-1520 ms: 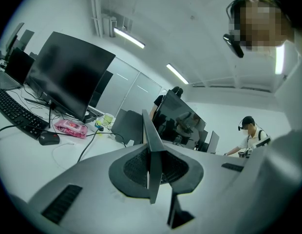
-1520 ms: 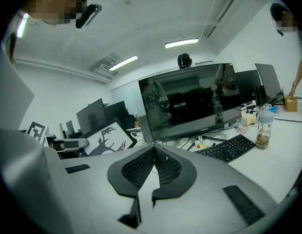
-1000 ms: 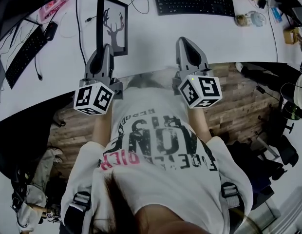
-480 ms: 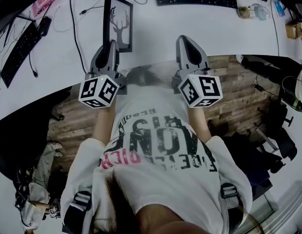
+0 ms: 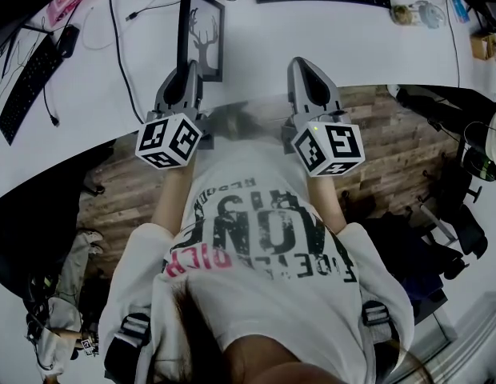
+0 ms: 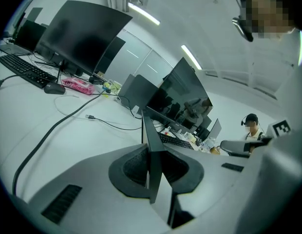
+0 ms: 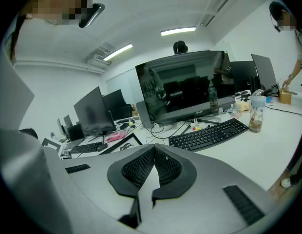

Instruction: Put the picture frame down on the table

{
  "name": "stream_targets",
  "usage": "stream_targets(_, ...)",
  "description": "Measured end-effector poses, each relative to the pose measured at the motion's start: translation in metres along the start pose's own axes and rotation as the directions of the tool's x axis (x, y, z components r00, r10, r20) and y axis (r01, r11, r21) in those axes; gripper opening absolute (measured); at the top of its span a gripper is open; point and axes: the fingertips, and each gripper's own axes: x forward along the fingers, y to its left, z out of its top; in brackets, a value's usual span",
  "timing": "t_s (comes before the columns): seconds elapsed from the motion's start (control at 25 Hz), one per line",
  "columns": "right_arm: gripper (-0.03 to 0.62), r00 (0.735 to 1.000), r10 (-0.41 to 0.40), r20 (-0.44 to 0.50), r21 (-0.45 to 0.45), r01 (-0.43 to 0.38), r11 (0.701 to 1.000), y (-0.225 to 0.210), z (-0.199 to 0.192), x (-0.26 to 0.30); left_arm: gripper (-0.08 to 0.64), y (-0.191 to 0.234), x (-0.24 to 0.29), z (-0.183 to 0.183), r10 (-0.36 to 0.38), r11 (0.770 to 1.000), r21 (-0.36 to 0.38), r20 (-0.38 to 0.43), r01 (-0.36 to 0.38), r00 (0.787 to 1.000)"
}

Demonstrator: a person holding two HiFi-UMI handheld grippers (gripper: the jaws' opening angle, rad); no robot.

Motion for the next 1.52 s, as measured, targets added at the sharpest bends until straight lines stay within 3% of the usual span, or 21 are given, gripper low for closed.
stream_targets(0.16,0.000,1.000,-0.003,-0.002,0.001,0.003,1.000,-0.003,-0.002,-0.002,0.038,-0.001,0.004,-0.006,0.005,1.000,0.021,-0.013,-0.005,1.000)
stream_targets(0.36,0.000,1.000,-0.001,-0.001,0.003,0.001,1.000,-0.004,-0.002,-0.003,0.038,-0.003,0.009,-0.025,0.002,0.993,0.116,-0.094,0.009,0.996)
stream_targets(0.68,0.000,1.000,0.006,0.011,0.001,-0.006,1.000,-0.006,0.000,-0.007,0.050,0.002,0.008,-0.034,0.019,0.993,0.116,-0.144,-0.002,0.989)
stream_targets(1.4,0.000,0.999,0.025,0.022,-0.012,-0.025,1.000,-0.009,0.007,-0.007,0.104,0.056,0.003,-0.048,0.153,0.987,-0.021,-0.154,-0.158,0.976)
stream_targets(1.52,0.000,0.999,0.033,0.018,-0.012,-0.033,0.999,-0.007,0.006,-0.007,0.119,0.065,0.002,-0.052,0.178,0.983,-0.015,-0.173,-0.184,0.969)
